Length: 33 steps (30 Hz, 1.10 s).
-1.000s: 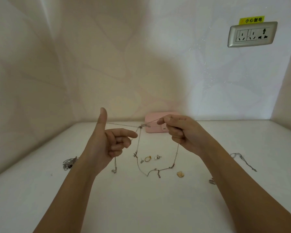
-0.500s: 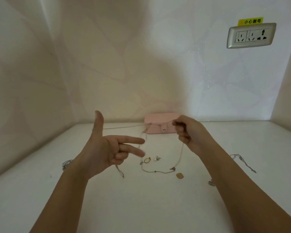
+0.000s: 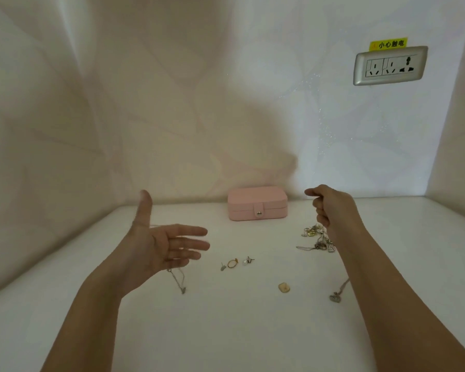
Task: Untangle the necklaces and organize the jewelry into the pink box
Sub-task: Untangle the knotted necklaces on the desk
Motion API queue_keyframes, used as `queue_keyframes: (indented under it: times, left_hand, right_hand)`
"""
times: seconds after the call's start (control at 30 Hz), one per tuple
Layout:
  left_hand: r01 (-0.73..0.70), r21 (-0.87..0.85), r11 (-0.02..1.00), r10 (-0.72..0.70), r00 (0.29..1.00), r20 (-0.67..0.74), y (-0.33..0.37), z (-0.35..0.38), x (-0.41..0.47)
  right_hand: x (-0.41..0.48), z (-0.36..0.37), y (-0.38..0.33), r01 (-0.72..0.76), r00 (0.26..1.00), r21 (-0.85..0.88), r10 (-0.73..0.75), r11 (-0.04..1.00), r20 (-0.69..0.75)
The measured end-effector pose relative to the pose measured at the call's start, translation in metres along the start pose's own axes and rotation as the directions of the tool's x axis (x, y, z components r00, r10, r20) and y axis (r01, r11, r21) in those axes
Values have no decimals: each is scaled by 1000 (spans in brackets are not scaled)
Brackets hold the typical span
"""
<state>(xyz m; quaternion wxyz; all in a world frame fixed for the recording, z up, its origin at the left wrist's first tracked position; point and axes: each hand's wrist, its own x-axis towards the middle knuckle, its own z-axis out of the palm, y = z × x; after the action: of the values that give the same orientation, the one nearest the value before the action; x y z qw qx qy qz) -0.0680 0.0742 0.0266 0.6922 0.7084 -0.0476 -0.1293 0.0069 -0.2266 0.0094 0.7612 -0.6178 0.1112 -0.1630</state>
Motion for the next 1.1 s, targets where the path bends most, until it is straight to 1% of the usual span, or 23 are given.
queue_keyframes:
  times: [0.07, 0.17, 0.3, 0.37, 0.43, 0.5, 0.53, 0.6, 0.73, 0.8, 0.87, 0.9, 0.97, 1.1]
  left_hand:
    - [63, 166, 984, -50, 995, -83, -4, 1, 2]
    - [172, 359, 917, -109, 976, -189, -8, 2, 0]
    - [341, 530, 776, -256, 939, -230, -5, 2, -7]
    - [376, 582, 721, -274, 926, -260, 4, 4, -6]
    - [350, 598, 721, -192, 930, -313, 14, 5, -1]
    - [298, 540, 787, -95, 923, -372, 28, 3, 8]
    - [268, 498, 825, -66, 920, -387, 35, 2, 11]
    - [224, 459, 860, -33, 921, -388, 53, 3, 18]
    - [106, 472, 875, 89, 924, -371, 81, -1, 40]
    - [65, 496, 866, 166, 898, -407, 89, -4, 53]
    - [60, 514, 856, 213, 865, -455, 92, -6, 65]
    - [66, 518, 853, 219, 855, -470, 91, -7, 71]
    - [99, 526, 845, 195, 858, -474, 84, -10, 82]
    - [144, 561, 815, 119, 906, -406, 52, -15, 104]
  right_hand:
    - [0, 2, 1, 19, 1000, -76, -18, 997, 20]
    - [-1, 6, 1, 56, 997, -139, -49, 989, 52]
    - [-4, 11, -1, 83, 992, -166, -66, 983, 107]
    - [-7, 14, -1, 128, 984, -179, -102, 975, 146]
    - [-10, 17, -2, 177, 970, -172, -143, 969, 196]
    - [-14, 20, -4, 206, 956, -153, -166, 966, 242]
    - [-15, 21, -5, 214, 950, -142, -172, 966, 260]
    - [-17, 22, -8, 223, 942, -125, -181, 967, 282]
    - [-19, 22, -10, 232, 933, -95, -194, 968, 304]
    - [-21, 23, -11, 234, 928, -91, -195, 968, 317]
    - [-23, 24, -10, 234, 924, -98, -190, 967, 332]
    - [-23, 25, -10, 237, 921, -102, -190, 966, 339]
    - [-23, 27, -9, 242, 918, -110, -191, 964, 348]
    - [-23, 30, -8, 244, 912, -95, -195, 965, 361]
